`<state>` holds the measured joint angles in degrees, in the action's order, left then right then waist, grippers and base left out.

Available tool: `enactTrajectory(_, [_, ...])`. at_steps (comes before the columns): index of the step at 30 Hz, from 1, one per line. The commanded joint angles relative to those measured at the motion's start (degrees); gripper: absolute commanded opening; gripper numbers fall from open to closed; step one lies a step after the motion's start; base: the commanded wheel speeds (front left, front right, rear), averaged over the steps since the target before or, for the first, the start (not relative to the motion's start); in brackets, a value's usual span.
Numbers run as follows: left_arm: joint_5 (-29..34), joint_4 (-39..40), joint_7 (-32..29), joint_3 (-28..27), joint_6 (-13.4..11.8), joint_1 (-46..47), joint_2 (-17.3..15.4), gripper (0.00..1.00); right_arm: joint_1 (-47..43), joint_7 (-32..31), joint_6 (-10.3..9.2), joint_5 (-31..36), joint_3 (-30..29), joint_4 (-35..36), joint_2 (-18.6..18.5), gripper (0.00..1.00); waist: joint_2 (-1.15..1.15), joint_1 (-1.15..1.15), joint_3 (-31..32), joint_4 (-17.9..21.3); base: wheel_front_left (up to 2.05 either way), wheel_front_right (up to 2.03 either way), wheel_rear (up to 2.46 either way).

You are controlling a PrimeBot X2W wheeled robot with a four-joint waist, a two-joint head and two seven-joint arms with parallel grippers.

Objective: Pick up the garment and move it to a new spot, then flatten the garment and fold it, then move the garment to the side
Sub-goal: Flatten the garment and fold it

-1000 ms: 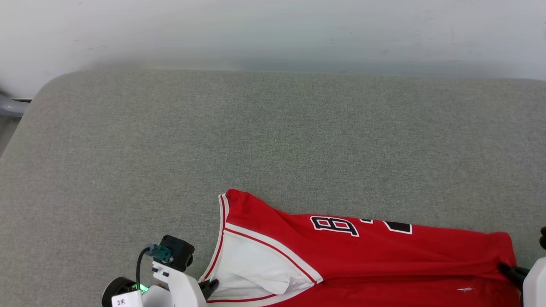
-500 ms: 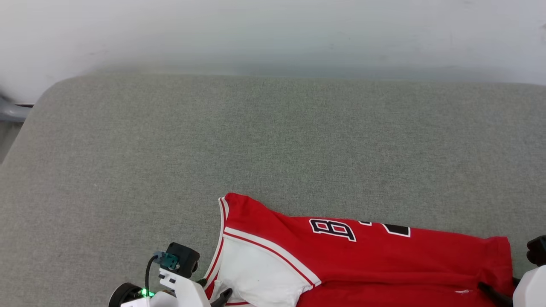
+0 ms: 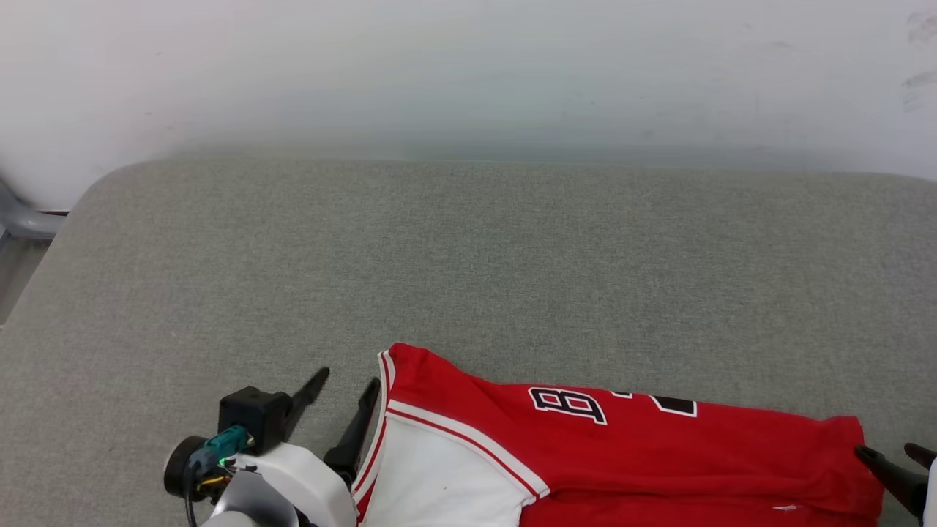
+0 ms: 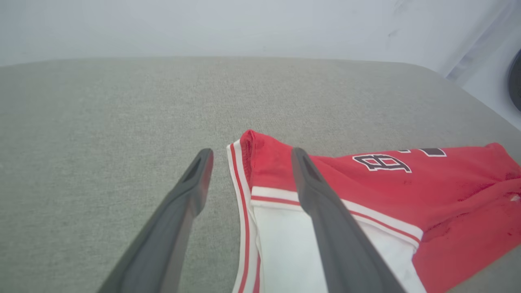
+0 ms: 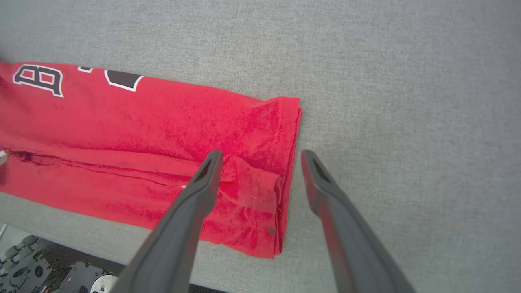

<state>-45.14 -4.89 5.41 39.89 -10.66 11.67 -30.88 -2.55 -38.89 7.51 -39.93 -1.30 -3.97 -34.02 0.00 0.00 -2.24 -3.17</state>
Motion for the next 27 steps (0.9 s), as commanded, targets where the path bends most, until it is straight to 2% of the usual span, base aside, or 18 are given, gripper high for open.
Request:
enactTrajectory(1, [2.0, -0.3, 3.2, -0.6, -0.8, 0.4, 0.1, 1.0, -0.1, -1.0, -0.05, 0.6, -1.9, 0.7, 1.9, 1.0, 0.0, 0.0, -0.2, -0.2, 0.0, 0.0, 0.0])
enactTrajectory(4, [4.8, -0.5, 8.1, -1.7, -1.2, 0.7, 1.3, 1.0, 0.4, -3.7, -0.05, 2.1, -5.6, 1.2, 5.2, 1.0, 0.0, 0.0, -0.6, -0.7, 0.0, 0.0, 0.0])
enactTrajectory(7, [9.4, -0.4, 9.6, -3.9, -2.0, 1.0, 2.0, 1.0, 1.1, -5.6, -0.06, 5.3, -10.1, -0.4, 9.0, 1.0, 0.0, 0.0, -1.1, -1.2, 0.0, 0.0, 0.0])
enactTrajectory(8, [12.3, 1.2, 9.8, -5.4, -2.1, 1.3, 2.7, 1.0, 1.6, -6.2, -0.05, 6.5, -11.6, -1.3, 10.5, 1.0, 0.0, 0.0, -1.3, -1.4, 0.0, 0.0, 0.0])
enactTrajectory(9, [19.8, 5.5, 9.8, -10.1, -1.8, -1.2, 5.3, 1.0, 2.8, -7.1, -0.05, 10.0, -16.6, -3.8, 14.1, 1.0, 0.0, 0.0, -1.8, -2.1, 0.0, 0.0, 0.0])
enactTrajectory(12, [24.7, 7.7, 9.8, -13.4, -0.4, -3.6, 7.8, 1.0, 3.5, -7.5, -0.04, 12.1, -19.7, -5.9, 17.0, 1.0, 0.0, 0.0, -2.2, -2.8, 0.0, 0.0, 0.0])
enactTrajectory(17, [31.1, 9.1, 9.8, -18.7, 1.7, -6.8, 11.2, 1.0, 4.5, -6.9, -0.04, 13.5, -22.2, -9.6, 19.3, 1.0, 0.0, 0.0, -3.2, -3.6, 0.0, 0.0, 0.0])
enactTrajectory(20, [34.1, 10.1, 9.8, -21.7, 2.9, -7.9, 13.4, 1.0, 5.1, -6.3, -0.04, 13.8, -22.4, -11.7, 19.5, 1.0, 0.0, 0.0, -3.8, -3.9, 0.0, 0.0, 0.0])
enactTrajectory(27, [37.4, 9.2, 9.8, -26.5, 7.2, -10.9, 18.0, 1.0, 5.7, -5.2, -0.04, 13.0, -20.8, -16.9, 20.1, 1.0, 0.0, 0.0, -4.6, -4.3, 0.0, 0.0, 0.0])
